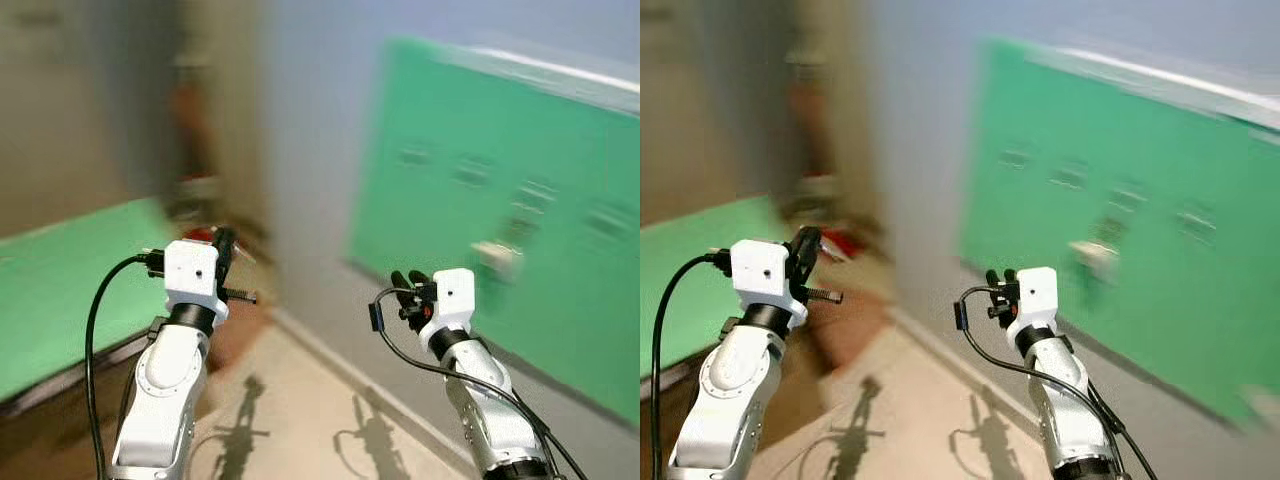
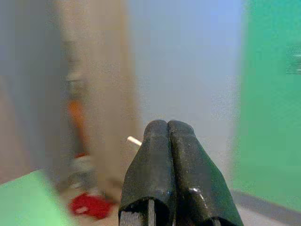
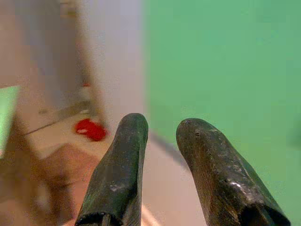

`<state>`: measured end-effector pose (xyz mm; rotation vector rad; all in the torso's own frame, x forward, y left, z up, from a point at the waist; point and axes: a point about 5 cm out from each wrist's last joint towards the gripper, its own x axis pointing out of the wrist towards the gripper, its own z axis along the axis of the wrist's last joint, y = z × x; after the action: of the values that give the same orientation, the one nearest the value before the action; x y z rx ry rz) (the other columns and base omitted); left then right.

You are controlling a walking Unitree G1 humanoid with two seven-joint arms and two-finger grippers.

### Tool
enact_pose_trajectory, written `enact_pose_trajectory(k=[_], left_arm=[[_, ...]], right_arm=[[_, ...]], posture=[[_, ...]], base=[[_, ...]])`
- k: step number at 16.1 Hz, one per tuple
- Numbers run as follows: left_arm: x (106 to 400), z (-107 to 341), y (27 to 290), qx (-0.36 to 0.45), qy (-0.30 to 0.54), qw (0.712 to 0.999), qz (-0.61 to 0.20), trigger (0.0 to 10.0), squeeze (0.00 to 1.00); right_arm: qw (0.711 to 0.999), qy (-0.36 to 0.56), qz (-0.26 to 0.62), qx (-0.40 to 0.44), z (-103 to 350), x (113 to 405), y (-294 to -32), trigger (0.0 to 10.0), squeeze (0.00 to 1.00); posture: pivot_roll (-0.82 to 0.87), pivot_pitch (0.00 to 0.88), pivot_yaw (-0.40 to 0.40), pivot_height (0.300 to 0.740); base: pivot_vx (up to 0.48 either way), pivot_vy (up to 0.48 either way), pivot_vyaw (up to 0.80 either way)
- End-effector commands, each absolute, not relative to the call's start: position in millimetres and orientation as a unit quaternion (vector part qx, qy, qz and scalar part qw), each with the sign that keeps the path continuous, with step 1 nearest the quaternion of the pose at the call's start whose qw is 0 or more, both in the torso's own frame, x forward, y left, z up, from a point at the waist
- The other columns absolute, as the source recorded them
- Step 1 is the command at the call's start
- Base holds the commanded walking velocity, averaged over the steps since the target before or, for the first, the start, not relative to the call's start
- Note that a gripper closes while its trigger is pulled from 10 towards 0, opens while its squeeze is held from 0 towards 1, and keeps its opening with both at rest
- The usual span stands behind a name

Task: Hang keys on a hook

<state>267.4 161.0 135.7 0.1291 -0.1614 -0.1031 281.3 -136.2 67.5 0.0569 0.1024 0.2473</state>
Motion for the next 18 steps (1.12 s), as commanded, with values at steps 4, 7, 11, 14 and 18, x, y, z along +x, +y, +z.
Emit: enact_pose_trajectory(k=[4, 7, 11, 14, 18], left_arm=[[268.4, 134.1, 154.3, 0.065, -0.072, 0.992, -0.082, 0.0, 0.00], [267.8, 133.9, 153.0, 0.067, -0.071, 0.991, -0.090, 0.0, 0.00], [267.4, 133.4, 153.9, 0.069, -0.068, 0.991, -0.094, 0.0, 0.00], [264.9, 131.7, 154.6, 0.084, -0.066, 0.989, -0.102, 0.0, 0.00], [261.8, 142.8, 152.9, 0.075, -0.085, 0.988, -0.101, 0.0, 0.00]], right_arm=[[0.992, 0.041, 0.120, 0.020, 70.0, 282.2, -136.3, 10.0, 0.00], [0.992, 0.042, 0.119, 0.019, 70.1, 282.5, -136.0, 10.0, 0.00], [0.992, 0.048, 0.115, 0.018, 67.6, 280.4, -137.7, 10.0, 0.00], [0.992, 0.046, 0.116, 0.019, 68.1, 279.0, -137.2, 10.0, 0.00], [0.992, 0.026, 0.126, -0.005, 72.6, 276.5, -134.0, 10.0, 0.00]], posture=[[0.00, 0.000, -0.002, 0.740], [0.00, 0.000, 0.001, 0.740], [-0.01, 0.000, 0.005, 0.740], [-0.01, 0.000, 0.005, 0.740], [0.00, 0.000, 0.004, 0.740]], base=[[0.000, 0.000, -0.75], [0.000, 0.000, -0.75], [0.000, 0.000, -0.73], [0.000, 0.000, -0.73], [0.000, 0.000, -0.30]])
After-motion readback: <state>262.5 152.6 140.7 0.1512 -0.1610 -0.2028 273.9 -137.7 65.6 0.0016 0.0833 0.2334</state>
